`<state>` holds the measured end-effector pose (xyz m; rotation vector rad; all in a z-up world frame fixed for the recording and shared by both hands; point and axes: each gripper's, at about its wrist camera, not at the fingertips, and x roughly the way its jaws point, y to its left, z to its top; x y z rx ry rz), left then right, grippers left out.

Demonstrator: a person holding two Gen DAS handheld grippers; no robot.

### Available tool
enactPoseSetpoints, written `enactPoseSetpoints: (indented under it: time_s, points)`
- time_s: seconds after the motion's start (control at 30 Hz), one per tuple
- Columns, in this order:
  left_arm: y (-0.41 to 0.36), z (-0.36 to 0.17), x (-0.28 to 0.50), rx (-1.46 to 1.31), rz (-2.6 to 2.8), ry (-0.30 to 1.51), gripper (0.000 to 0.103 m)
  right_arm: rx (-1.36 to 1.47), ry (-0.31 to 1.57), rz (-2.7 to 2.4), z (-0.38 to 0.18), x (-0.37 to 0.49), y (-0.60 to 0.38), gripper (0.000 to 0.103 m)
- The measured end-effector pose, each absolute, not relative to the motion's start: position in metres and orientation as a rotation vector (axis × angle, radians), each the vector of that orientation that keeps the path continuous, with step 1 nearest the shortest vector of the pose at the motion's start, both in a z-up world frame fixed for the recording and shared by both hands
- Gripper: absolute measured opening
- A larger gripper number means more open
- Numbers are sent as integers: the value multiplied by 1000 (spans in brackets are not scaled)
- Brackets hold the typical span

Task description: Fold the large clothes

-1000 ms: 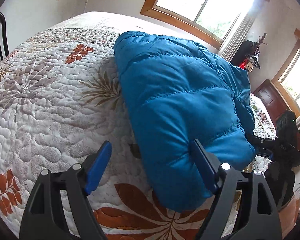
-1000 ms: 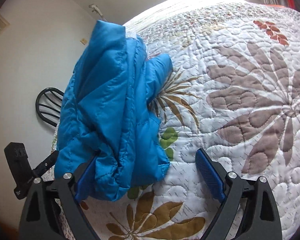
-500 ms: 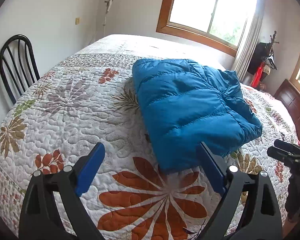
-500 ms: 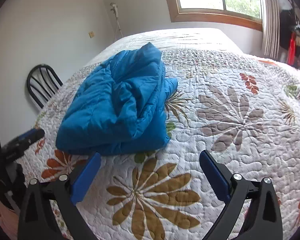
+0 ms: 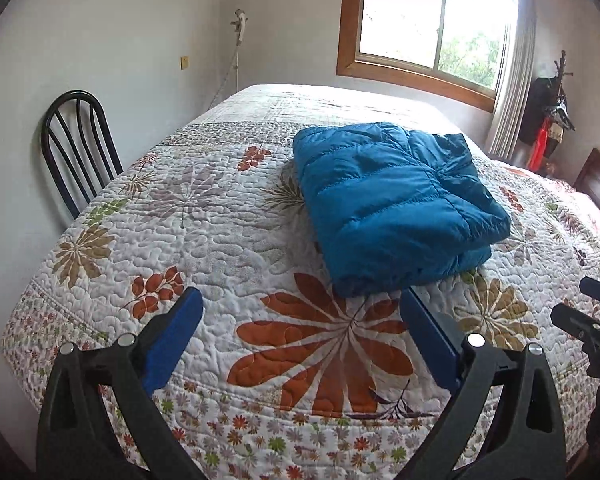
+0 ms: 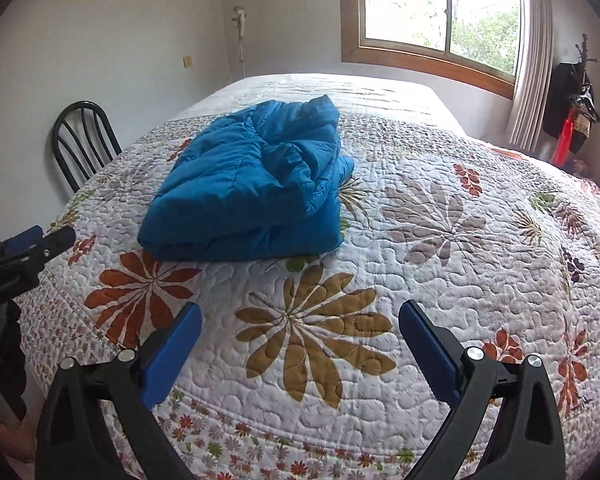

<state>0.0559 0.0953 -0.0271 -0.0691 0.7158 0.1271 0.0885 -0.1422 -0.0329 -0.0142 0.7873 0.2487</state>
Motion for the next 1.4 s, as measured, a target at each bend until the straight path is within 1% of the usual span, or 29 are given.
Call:
enactPoseSetpoints:
  time_s: [0.13, 0.2, 0.53, 0.93, 1.4]
  points:
    - [83, -24, 37, -52, 120, 708, 98, -34, 777, 245, -27, 73, -139, 99]
    - [78, -22, 30, -42, 118, 701, 100, -15, 773, 244, -23, 65, -140, 99]
    - [68, -13, 1, -22, 110, 658, 100, 44, 769, 222, -18, 40, -149, 99]
    - [64, -15, -17, -32, 102, 658, 100, 57, 768, 224, -16, 32, -146, 99]
    - [65, -15, -20, -32, 100, 663, 100, 54, 770, 220, -17, 31, -144, 99]
